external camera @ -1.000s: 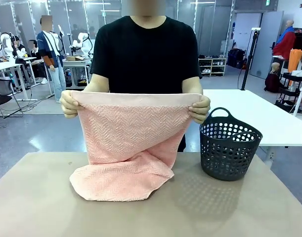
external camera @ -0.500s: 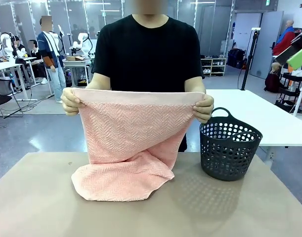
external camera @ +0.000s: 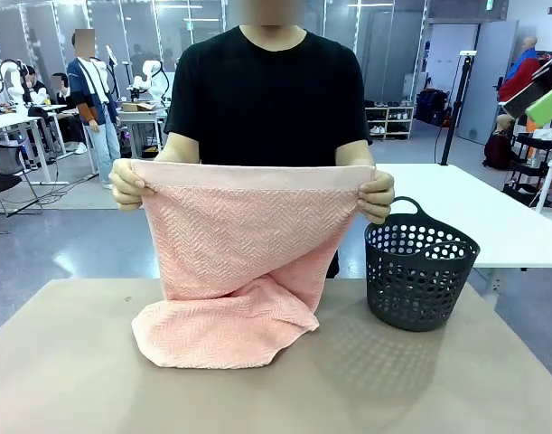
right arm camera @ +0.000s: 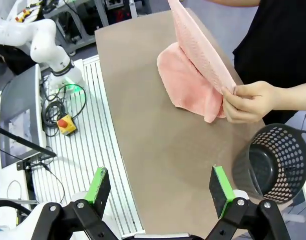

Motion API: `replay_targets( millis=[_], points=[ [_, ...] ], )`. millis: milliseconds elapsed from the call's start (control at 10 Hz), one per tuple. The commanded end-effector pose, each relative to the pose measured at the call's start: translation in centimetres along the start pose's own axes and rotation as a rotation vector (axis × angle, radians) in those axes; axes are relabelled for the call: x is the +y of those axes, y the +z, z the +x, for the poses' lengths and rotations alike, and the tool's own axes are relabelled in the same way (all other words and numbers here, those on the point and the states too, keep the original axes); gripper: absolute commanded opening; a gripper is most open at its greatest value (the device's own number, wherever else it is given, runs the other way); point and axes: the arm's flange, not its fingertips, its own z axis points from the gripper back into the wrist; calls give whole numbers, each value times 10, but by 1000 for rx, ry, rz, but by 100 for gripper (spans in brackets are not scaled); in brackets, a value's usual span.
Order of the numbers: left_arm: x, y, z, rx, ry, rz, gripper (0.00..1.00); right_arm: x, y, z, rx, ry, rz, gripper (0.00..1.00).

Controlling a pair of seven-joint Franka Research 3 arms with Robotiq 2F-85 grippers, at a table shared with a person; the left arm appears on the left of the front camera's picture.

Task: Fold the towel.
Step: Grab the top end of the 100 cm Hotel Towel extended by the human.

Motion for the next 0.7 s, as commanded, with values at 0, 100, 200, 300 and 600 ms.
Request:
replay_targets(
  millis=[0, 100, 200, 300, 600],
  points=[
    [-14, -1, 13, 40, -120, 45, 100, 9, -6, 18, 21, 94, -1, 100],
    [-21, -12, 51, 89, -245, 108, 100, 15, -24, 56, 106, 179, -53, 100],
    [-25, -18, 76, 138, -315, 151, 100, 18, -37, 84, 140, 230, -79, 100],
    [-31, -18, 96, 182, -387, 190, 100, 21, -49, 104, 190, 272, -96, 100],
    [-38, -45, 154, 338, -600, 226, 100, 28, -95, 153, 363, 356, -140, 100]
  ],
)
